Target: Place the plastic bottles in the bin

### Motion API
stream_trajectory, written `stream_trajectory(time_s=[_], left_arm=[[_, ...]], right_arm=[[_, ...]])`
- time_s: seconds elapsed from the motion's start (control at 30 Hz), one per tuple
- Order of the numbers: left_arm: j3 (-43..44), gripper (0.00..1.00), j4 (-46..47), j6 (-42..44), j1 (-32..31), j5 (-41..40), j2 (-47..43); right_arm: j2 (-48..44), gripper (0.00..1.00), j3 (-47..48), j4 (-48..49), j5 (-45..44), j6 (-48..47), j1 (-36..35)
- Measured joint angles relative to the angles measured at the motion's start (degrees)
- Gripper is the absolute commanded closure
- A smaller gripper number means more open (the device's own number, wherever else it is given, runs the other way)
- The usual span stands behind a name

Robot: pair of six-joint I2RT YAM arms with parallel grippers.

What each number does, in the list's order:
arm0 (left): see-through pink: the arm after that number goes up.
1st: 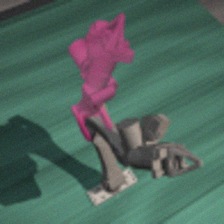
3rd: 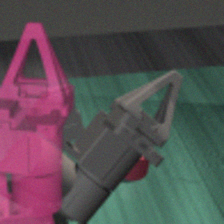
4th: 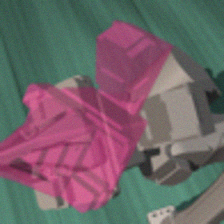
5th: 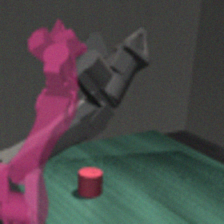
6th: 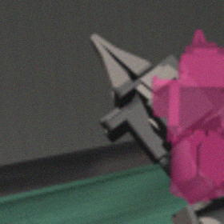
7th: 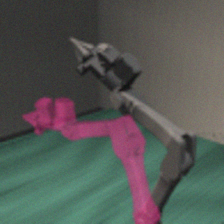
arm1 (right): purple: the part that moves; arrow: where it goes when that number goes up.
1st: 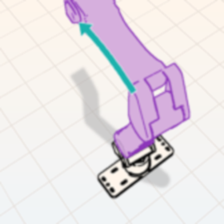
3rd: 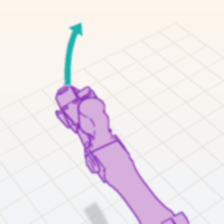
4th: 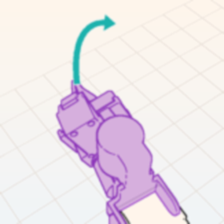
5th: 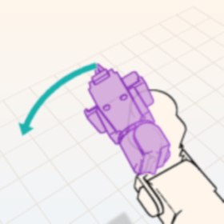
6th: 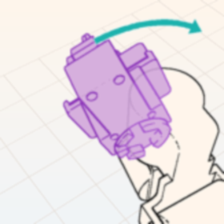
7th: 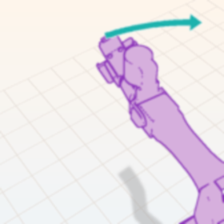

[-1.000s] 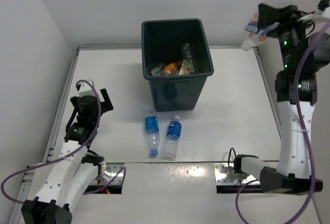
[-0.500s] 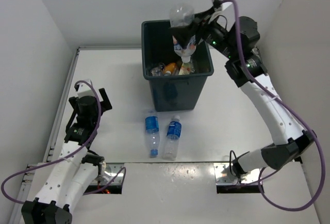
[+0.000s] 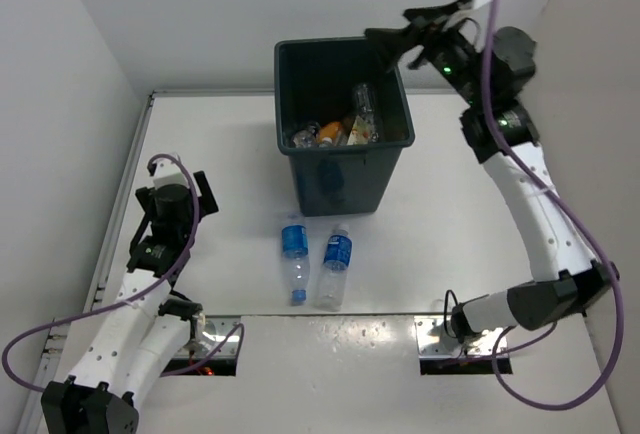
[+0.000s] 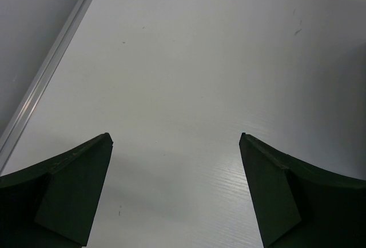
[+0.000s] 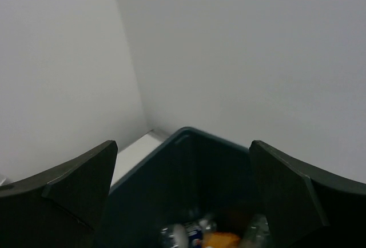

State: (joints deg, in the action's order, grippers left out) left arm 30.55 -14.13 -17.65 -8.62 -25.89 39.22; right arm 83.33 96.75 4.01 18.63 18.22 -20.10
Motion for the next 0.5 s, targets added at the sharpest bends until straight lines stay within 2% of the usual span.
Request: stream_trajectory(time_s=[0.13,0.2,0.33,0.5], left_arm=[[-0.02,0.00,0.07,0.00,-0.28,0.00,0.13],[0.00,0.00,0.07,-0.02,-0.44,0.13,0.13],[-0.02,0.00,0.07,0.02,-0.46,0.55,-0.02],[-0.02,0.00,0.07,0.04,-0.46,0.63,-1.11]], right_arm=[[-6.75,0.00,-6.05,1.49,4.13,-0.07,9.05],[-10.32,0.00,-8.28,0.74,8.13,-2.21,9.77],[-19.08,0.00,-14.38,-4.28,18.03,-6.62,4.48],[-33.44,0.00,-31.19,-22.64,29.14,-24.06,-2.82]])
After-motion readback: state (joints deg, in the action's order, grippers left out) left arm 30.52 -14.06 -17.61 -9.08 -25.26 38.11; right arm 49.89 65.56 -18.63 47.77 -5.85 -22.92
